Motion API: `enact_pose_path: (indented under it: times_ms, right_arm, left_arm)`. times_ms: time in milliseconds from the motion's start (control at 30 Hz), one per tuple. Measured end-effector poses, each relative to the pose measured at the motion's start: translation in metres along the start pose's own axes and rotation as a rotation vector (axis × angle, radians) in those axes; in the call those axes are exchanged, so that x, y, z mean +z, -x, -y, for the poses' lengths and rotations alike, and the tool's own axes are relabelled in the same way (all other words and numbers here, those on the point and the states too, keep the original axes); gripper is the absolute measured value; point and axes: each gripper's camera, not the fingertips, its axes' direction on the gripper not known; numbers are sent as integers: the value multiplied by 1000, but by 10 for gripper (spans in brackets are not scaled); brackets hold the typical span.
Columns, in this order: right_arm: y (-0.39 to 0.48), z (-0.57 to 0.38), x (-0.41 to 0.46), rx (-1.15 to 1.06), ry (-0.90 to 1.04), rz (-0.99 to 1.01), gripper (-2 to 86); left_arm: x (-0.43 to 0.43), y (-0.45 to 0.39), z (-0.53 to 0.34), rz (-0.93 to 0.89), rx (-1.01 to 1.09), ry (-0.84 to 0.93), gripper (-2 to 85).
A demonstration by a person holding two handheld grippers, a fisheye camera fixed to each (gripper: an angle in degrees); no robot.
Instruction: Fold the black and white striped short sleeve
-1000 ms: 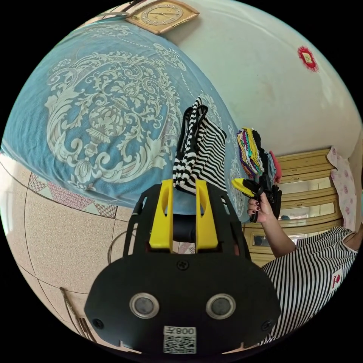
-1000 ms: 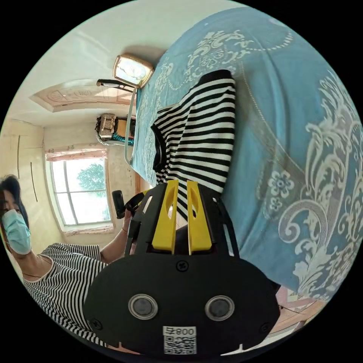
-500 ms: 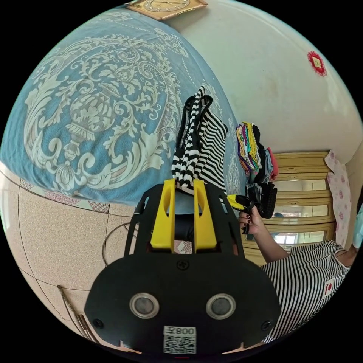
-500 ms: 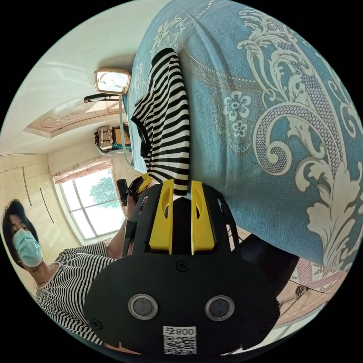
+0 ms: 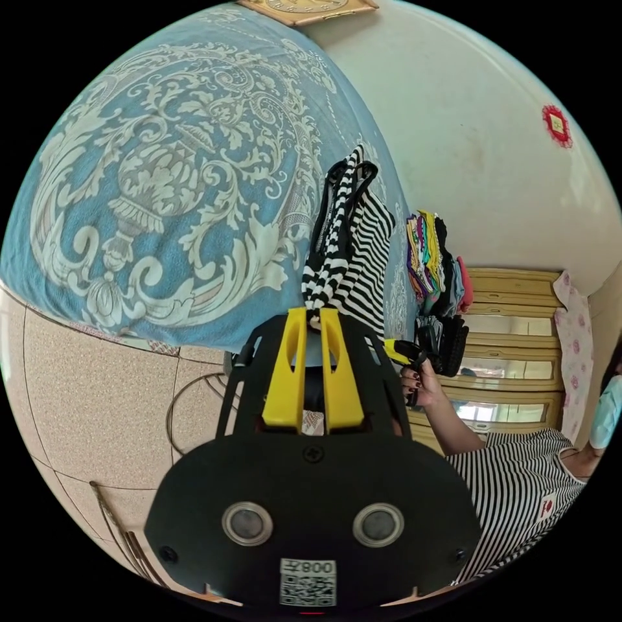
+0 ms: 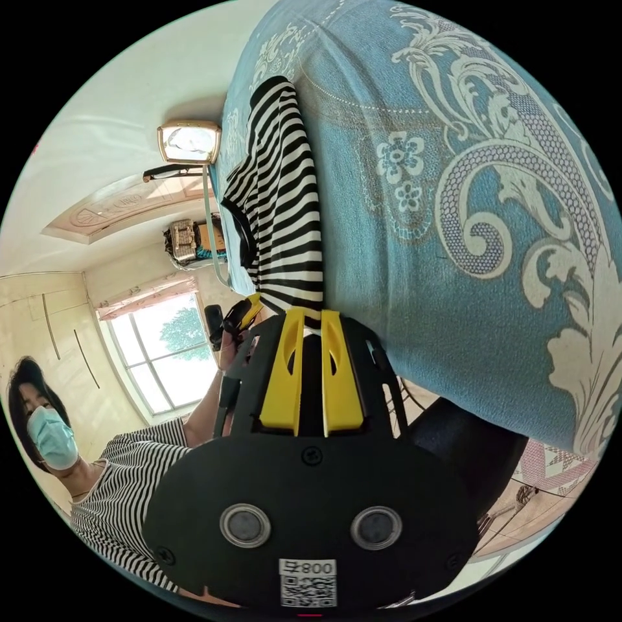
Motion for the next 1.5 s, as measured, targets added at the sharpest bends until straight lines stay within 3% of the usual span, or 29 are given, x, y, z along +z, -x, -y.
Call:
enact_pose_path:
  times_ms: [500, 1000, 1200, 1500]
  right_arm:
    - [5, -71, -59, -60, -100, 123, 16]
    - [22, -206, -148, -200, -251, 303, 12]
    - [22, -253, -191, -253, -335, 371, 12]
    - [8, -261, -305, -257, -510, 381, 13]
  left_arm:
    - [18, -25, -5, -217, 66, -56, 26]
    - [68, -91, -25, -474, 225, -58, 24]
    - [117, -148, -5, -508, 339, -3, 24]
    - [274, -268, 73, -525, 449, 130, 23]
